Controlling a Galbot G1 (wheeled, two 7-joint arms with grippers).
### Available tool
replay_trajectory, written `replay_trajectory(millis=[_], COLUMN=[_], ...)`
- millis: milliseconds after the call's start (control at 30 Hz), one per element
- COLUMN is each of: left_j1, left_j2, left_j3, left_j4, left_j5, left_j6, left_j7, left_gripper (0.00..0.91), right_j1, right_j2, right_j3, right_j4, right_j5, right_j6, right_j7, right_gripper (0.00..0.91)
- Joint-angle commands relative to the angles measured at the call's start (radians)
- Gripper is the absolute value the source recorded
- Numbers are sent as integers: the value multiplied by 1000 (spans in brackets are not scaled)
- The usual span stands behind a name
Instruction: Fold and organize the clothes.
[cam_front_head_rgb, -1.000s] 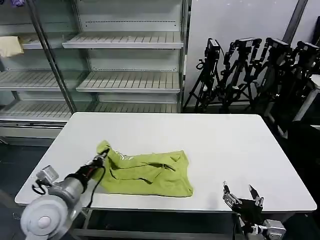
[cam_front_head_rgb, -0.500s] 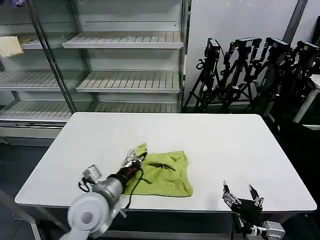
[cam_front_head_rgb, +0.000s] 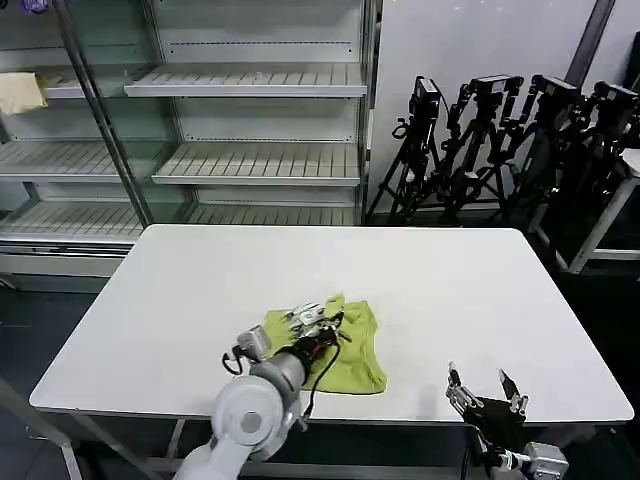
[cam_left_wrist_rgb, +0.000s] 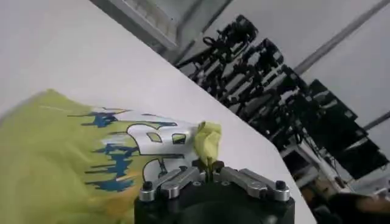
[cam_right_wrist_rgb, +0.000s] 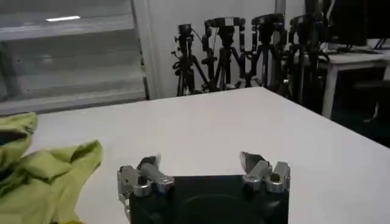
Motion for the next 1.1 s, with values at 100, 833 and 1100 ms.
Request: replay_trajectory(millis=[100,833,1100], left_j1=[-71,161,227], left_j2=[-50,141,239], left_j3=[72,-131,-240], left_j4=[100,-130,-129], left_j5=[60,335,287], left_j6=[8,-33,11], left_j7=[35,180,201], left_gripper=[907,907,907], right_j1=[19,41,48], right_j2=[3,-4,-7], right_j3=[-6,-24,-36], right_j4=[-10,-17,-22], right_j5=[-4,-1,0], right_j6=[-10,-11,-12], right_j7=[1,-4,-7], right_gripper=[907,907,907])
